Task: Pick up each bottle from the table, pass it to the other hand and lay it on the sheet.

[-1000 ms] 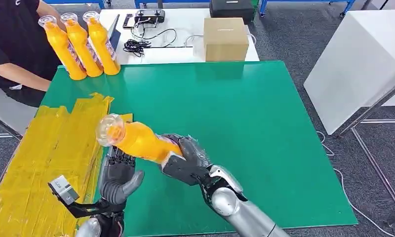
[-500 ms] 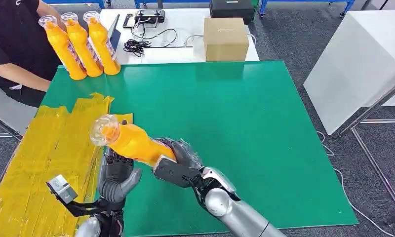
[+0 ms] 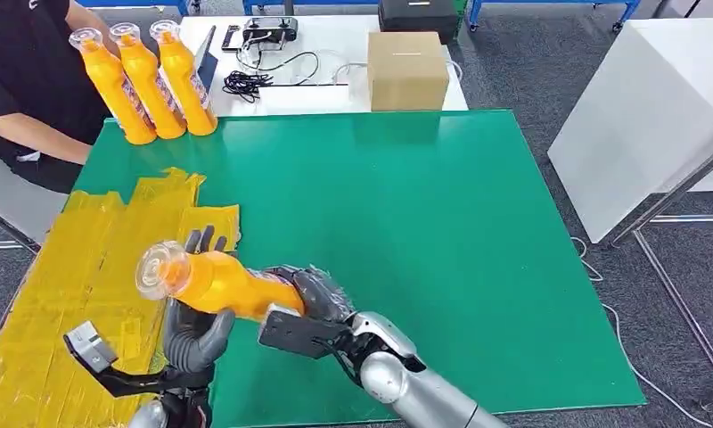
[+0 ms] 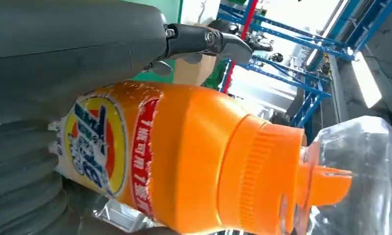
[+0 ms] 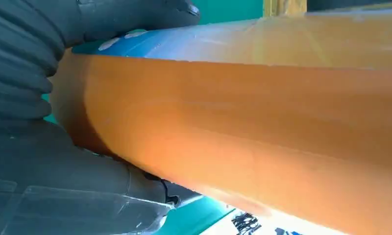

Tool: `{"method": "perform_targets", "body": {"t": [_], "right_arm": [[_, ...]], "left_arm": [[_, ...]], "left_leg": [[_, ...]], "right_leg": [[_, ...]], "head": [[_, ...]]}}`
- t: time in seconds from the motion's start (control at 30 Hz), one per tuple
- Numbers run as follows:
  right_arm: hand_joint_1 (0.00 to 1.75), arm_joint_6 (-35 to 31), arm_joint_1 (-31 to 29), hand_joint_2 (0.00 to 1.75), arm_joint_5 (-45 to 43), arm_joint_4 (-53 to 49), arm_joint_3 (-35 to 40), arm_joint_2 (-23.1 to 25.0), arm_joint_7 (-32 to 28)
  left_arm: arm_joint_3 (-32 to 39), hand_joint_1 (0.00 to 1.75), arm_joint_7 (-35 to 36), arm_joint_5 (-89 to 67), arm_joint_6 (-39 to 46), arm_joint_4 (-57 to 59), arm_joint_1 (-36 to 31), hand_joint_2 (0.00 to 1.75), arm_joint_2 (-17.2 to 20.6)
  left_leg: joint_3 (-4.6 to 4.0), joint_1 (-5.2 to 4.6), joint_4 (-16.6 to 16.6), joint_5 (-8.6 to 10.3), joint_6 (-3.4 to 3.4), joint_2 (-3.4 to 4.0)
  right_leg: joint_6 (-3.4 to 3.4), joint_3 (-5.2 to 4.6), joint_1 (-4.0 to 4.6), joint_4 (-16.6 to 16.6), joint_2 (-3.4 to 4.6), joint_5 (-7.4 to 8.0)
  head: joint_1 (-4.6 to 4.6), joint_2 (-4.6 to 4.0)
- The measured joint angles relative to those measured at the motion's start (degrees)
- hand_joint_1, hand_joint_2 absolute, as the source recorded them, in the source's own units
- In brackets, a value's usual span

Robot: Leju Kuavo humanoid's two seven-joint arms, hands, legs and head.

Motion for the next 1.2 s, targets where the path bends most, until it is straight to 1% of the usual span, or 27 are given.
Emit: {"method": "perform_targets", "body": {"t": [0.2, 0.33, 0.5, 0.53, 0.57, 0.8, 1.2], "right_arm": [[1.75, 0.55, -0.11, 1.75, 0.18, 0.22, 0.44, 0.0, 0.04], [1.75, 1.07, -0.93, 1.75, 2.05, 0.52, 1.73, 0.02, 0.59], [1.75, 1.25, -2.0, 1.75, 2.8, 0.76, 3.87, 0.0, 0.96], [1.75, 1.27, -2.15, 1.75, 2.8, 0.76, 4.31, -0.06, 1.07], [1.75, 1.31, -2.27, 1.75, 2.78, 0.76, 4.61, -0.09, 1.14], [1.75, 1.64, -2.35, 1.75, 2.36, 0.76, 5.31, -0.66, 1.62], [1.75, 1.95, -2.29, 1.75, 2.08, 0.76, 5.75, -1.11, 1.55]], "left_arm": [[0.42, 0.0, 0.06, 0.0, -0.18, -0.17, 0.1, 1.75, 0.13], [0.96, 0.0, 0.46, -0.48, -0.44, -0.17, 0.17, 1.75, 0.44], [1.6, 0.0, 2.19, -5.47, -1.29, 0.18, 0.09, 1.75, 1.64], [1.68, 0.23, 2.49, -7.01, -1.51, 0.44, -0.02, 1.75, 2.07], [1.73, 1.75, 2.62, -8.42, -1.66, 0.7, -0.17, 1.75, 2.45], [1.29, 1.75, 3.1, -15.21, -3.45, 2.69, -2.15, 1.75, 4.59], [1.03, 1.75, 2.82, -15.3, -6.14, 4.81, -4.14, 1.75, 5.81]], "left_leg": [[0.0, -0.01, 0.01, 0.0, 0.0, -0.01], [0.0, -0.01, 0.01, 0.0, 0.0, 0.0], [0.0, 0.01, 0.0, 0.0, 0.0, 0.02], [0.0, 0.01, 0.0, 0.01, 0.0, 0.02], [0.0, 0.01, 0.0, 0.01, -0.01, 0.02], [-0.01, 0.0, 0.0, 0.01, -0.01, 0.01], [-0.01, 0.0, 0.0, 0.01, -0.01, 0.01]], "right_leg": [[0.0, 0.01, -0.01, 0.0, 0.0, 0.0], [0.0, -0.01, 0.0, 0.0, 0.0, 0.0], [0.0, -0.03, 0.0, 0.0, 0.0, 0.0], [0.0, -0.04, 0.0, 0.0, 0.0, 0.0], [0.0, -0.04, 0.0, 0.0, 0.0, 0.0], [0.0, -0.02, 0.0, 0.01, 0.0, 0.0], [0.0, -0.03, 0.0, 0.01, 0.0, 0.0]], "head": [[0.0, 0.0], [-0.02, 0.0], [-0.02, 0.0], [-0.02, 0.0], [-0.02, 0.0], [0.0, 0.0], [0.0, 0.0]]}}
